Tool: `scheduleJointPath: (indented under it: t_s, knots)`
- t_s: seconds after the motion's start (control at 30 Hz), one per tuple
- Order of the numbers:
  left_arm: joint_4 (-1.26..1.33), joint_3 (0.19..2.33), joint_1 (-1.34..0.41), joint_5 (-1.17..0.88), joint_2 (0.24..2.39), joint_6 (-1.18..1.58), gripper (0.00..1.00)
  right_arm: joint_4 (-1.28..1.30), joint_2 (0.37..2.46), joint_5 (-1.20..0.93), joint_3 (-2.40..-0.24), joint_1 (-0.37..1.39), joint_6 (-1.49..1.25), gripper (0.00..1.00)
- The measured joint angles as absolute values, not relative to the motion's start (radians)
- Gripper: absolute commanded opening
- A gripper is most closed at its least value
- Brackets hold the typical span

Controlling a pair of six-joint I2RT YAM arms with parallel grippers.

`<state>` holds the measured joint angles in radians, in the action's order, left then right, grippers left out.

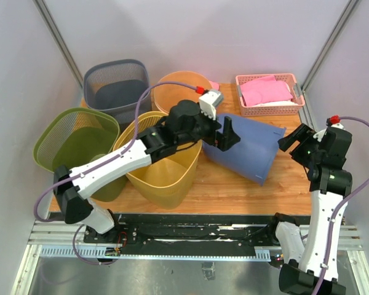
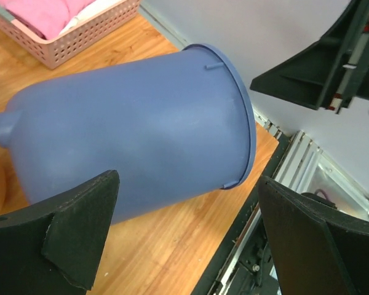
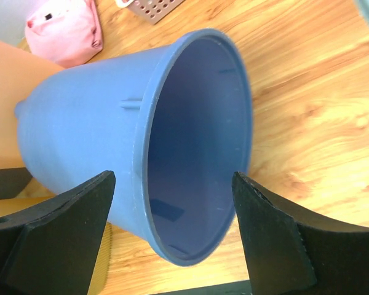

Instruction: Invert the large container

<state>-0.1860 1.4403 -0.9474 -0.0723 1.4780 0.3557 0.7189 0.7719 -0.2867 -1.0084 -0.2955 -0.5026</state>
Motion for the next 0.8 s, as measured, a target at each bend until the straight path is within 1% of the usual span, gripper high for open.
scheduleJointPath:
  t_s: [0.2, 0.4, 0.57, 0.73, 0.8]
  knots:
    - [-0.250, 1.582, -1.023, -0.001, 1.616, 0.320, 0.99, 0.811, 0.772, -0.214, -1.119, -0.286, -0.418, 0.78]
    - [-0.284, 1.621, -1.042, 0.052, 1.664, 0.316, 0.99, 0.872, 0.788, -0.210, -1.169, -0.265, -0.365, 0.76]
    - [-0.286, 1.661, -1.100, 0.133, 1.721, 0.350, 0.99, 0.885, 0.796, -0.239, -1.164, -0.260, -0.340, 0.66]
    - [-0.301, 1.662, -1.143, 0.194, 1.749, 0.372, 0.99, 0.841, 0.796, -0.288, -1.081, -0.203, -0.345, 0.57]
    - [-0.308, 1.663, -1.142, 0.220, 1.749, 0.372, 0.99, 0.818, 0.804, -0.293, -1.053, -0.155, -0.357, 0.49]
